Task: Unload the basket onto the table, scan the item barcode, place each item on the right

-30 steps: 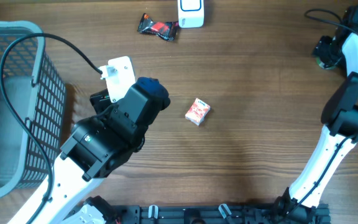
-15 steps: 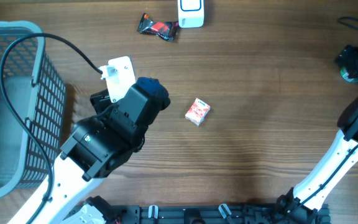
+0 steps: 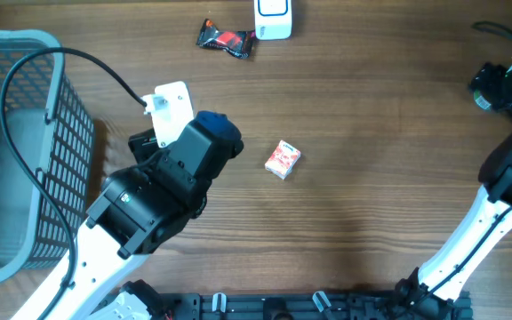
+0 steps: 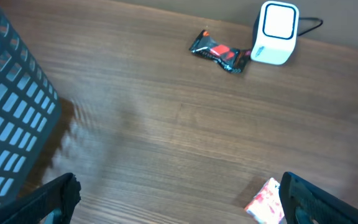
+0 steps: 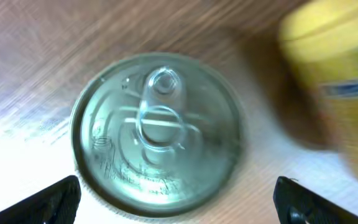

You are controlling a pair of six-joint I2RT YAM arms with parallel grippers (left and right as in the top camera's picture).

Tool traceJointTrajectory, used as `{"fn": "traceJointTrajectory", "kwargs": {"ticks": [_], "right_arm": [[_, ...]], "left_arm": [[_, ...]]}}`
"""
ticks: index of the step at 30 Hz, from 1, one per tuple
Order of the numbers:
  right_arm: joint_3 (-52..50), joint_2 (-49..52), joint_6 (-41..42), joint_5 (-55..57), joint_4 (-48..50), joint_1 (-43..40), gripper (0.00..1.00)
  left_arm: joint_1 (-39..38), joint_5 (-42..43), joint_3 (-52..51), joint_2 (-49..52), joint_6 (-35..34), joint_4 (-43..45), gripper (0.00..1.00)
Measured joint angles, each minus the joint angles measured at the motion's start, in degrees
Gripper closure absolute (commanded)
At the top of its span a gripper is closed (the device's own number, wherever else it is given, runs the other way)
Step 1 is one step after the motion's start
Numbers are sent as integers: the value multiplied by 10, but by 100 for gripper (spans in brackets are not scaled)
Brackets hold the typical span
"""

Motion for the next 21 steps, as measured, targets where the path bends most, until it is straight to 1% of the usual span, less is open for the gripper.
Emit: {"fn": "traceJointTrajectory", "kwargs": {"ticks": [3,6,11,13,15,18,19,21], "right_arm": [[0,-47,10,8,-26,0,0],[1,-93,16,-18,-51,3,0],[8,-148,20,-158,-72,23,0],[11,-154,23,-219,-78,38,0],[11,-154,31,-247,-97,60,0],[11,-154,59,-228,-126,110,0],[11,-154,76,-205,-131,146,1],[11,-154,97,-183,-135,186,0]], "left_arm": [[0,0,0,0,0,-5,0],[0,-8,0,0,0,-5,0],[0,-33,0,-1,0,-5,0],[0,-36,0,-4,0,-5,0],[0,-39,0,-8,0,-7,0],[0,-42,0,-14,0,-12,0],[0,-42,0,-17,3,-20,0],[0,-28,0,-17,22,-20,0]]}}
